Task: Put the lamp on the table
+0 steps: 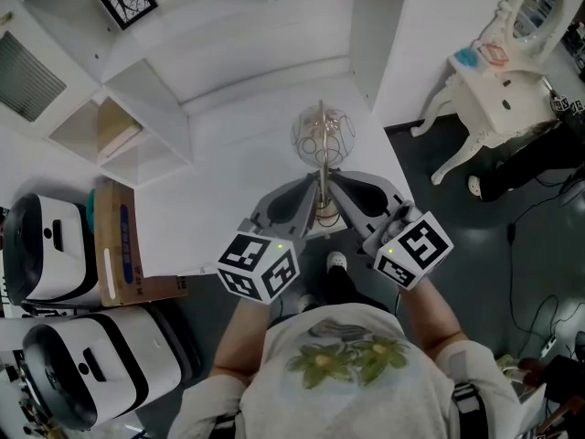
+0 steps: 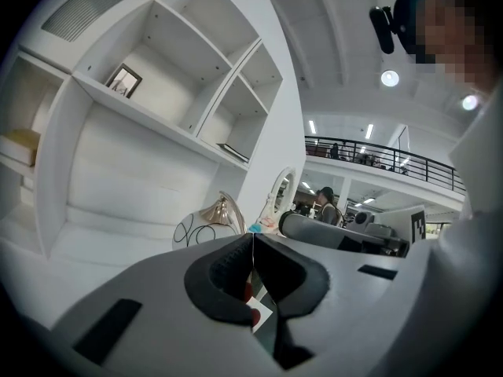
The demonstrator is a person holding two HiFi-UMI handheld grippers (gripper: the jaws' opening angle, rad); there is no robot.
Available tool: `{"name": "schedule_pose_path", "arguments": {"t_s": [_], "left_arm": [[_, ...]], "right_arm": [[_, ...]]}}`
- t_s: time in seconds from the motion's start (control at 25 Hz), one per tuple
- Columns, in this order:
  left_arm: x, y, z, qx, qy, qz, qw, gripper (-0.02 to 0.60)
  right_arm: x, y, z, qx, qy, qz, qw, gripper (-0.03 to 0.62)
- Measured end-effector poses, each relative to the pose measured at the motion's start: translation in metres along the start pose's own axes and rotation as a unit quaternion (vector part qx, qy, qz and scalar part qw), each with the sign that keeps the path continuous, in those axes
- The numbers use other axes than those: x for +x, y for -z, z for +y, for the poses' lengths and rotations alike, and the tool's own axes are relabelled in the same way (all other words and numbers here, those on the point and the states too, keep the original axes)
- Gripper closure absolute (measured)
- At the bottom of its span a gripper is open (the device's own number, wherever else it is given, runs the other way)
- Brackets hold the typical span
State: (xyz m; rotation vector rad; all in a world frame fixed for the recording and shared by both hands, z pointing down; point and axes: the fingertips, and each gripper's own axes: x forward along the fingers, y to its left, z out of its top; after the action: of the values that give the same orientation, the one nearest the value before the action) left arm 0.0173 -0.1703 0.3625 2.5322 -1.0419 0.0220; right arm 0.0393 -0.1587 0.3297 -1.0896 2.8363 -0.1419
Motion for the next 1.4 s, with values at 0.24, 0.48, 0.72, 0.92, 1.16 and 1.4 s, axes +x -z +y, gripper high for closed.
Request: {"name": "schedule_pose_path", "arguments": {"t_s": [0.24, 0.48, 0.72, 0.92, 1.16, 1.4], "left_arm": [[-0.016, -0.002, -0.01, 0.072, -0.02, -0.018, 0.9971, 0.552], [-0.028, 0.005, -0.014, 0.129, -0.039, -0.018, 0.9907, 0.552], [-0.037, 0.008, -0.019, 0.144, -0.042, -0.028, 0.9883, 0.552], [-0.043, 0.013, -0.019, 0.142, -0.035, -0.025, 0.9889, 0.552], [-0.045, 0.021, -0.019, 0.13, -0.028, -0.02, 0.9909, 0.552], [-0.049, 0.026, -0.016, 0.119, -0.026, -0.011, 0.9925, 0.552]], "right_arm": [[-0.004, 0.004, 0.016, -0.037, 0.02, 0.009, 0.999, 0.563], [-0.008, 0.014, 0.029, -0.048, 0.037, 0.027, 0.998, 0.563], [-0.013, 0.019, 0.036, -0.051, 0.057, 0.04, 0.996, 0.563], [-0.016, 0.026, 0.04, -0.05, 0.074, 0.049, 0.995, 0.563], [-0.016, 0.033, 0.041, -0.047, 0.084, 0.058, 0.994, 0.563], [-0.02, 0.038, 0.04, -0.034, 0.1, 0.065, 0.992, 0.563]]}}
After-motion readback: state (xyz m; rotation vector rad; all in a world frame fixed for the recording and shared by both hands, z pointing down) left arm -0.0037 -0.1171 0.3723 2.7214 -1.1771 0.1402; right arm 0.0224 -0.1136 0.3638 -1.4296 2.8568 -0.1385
